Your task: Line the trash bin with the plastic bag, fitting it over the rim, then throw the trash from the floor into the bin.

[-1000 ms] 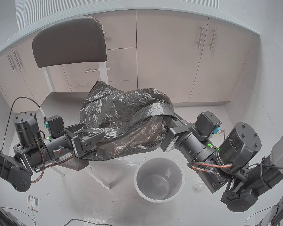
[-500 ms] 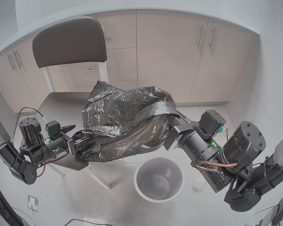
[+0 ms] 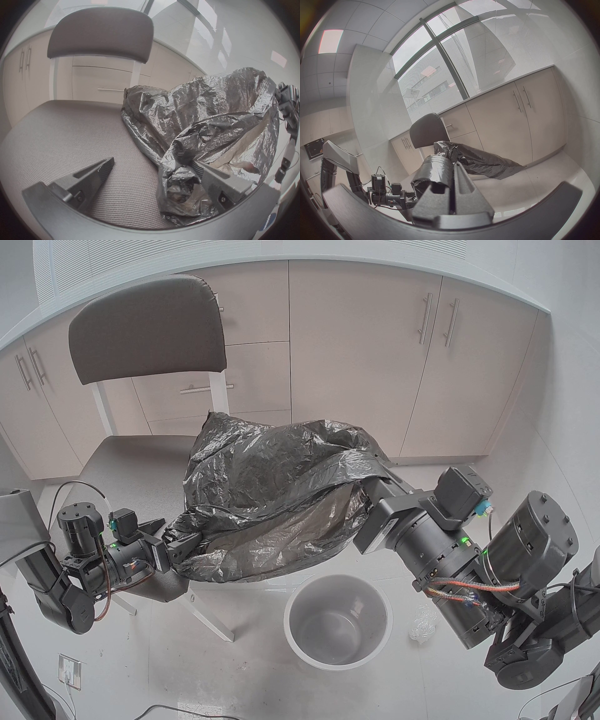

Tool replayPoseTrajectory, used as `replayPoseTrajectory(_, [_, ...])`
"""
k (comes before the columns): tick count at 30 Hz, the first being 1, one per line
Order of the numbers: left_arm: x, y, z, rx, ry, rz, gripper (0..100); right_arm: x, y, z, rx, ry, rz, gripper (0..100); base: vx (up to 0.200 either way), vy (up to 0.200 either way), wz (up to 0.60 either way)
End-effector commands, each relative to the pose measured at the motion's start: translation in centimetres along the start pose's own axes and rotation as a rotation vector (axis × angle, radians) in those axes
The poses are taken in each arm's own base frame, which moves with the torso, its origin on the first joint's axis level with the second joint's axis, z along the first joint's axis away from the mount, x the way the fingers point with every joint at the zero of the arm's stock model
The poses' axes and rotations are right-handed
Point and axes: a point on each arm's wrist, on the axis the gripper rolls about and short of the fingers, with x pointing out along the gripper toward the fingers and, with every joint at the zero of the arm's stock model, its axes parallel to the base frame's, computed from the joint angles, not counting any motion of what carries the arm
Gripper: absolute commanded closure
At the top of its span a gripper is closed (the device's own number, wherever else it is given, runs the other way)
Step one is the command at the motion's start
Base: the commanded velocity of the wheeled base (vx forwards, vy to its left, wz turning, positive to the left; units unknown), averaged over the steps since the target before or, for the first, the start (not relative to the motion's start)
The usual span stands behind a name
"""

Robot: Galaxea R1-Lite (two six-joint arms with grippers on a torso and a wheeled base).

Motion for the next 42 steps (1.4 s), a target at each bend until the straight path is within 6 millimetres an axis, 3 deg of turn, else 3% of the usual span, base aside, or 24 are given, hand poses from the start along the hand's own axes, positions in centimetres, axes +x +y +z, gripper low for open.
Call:
replayPoseTrajectory(1, [0.3, 0.1, -0.1, -0.027, 0.001, 0.005, 0, -0.1, 0.1, 0.2, 0.001, -0.004, 0.003, 100, 0.0, 0.0, 0.0])
replayPoseTrajectory(3, [0.2, 0.1, 0.0, -0.027, -0.002, 0.004, 0, -0.1, 0.1, 0.2, 0.001, -0.004, 0.003, 100, 0.0, 0.0, 0.0])
replayPoseTrajectory(4, [0.2, 0.1, 0.0, -0.027, -0.002, 0.004, 100, -0.1, 0.1, 0.2, 0.001, -0.004, 0.003, 100, 0.0, 0.0, 0.0])
replayPoseTrajectory(13, [-1.0, -1.2, 2.4, -0.116, -0.075, -0.029, 100, 0.0, 0.0, 0.1, 0.0, -0.002, 0.001, 100, 0.0, 0.0, 0.0])
replayPoseTrajectory(19, [-3.3, -5.3, 5.6, -0.28, -0.13, -0.203, 100, 0.0, -0.8, 0.2, -0.015, 0.008, -0.022, 100, 0.0, 0.0, 0.0])
replayPoseTrajectory(26, [-4.7, -8.3, 5.9, -0.39, -0.001, -0.429, 100, -0.6, -3.0, -0.9, -0.079, 0.122, -0.028, 100, 0.0, 0.0, 0.0])
replayPoseTrajectory(32, [-4.4, -10.1, 5.3, -0.462, 0.069, -0.51, 100, -2.3, -3.8, 1.7, -0.094, 0.196, 0.073, 100, 0.0, 0.0, 0.0])
replayPoseTrajectory(36, [-4.1, -11.7, 4.8, -0.521, 0.128, -0.567, 100, -3.7, -4.0, 5.2, -0.083, 0.216, 0.138, 100, 0.0, 0.0, 0.0])
replayPoseTrajectory(42, [-3.8, -12.8, 4.0, -0.576, 0.206, -0.629, 100, -4.4, -4.1, 6.9, -0.078, 0.205, 0.141, 100, 0.0, 0.0, 0.0])
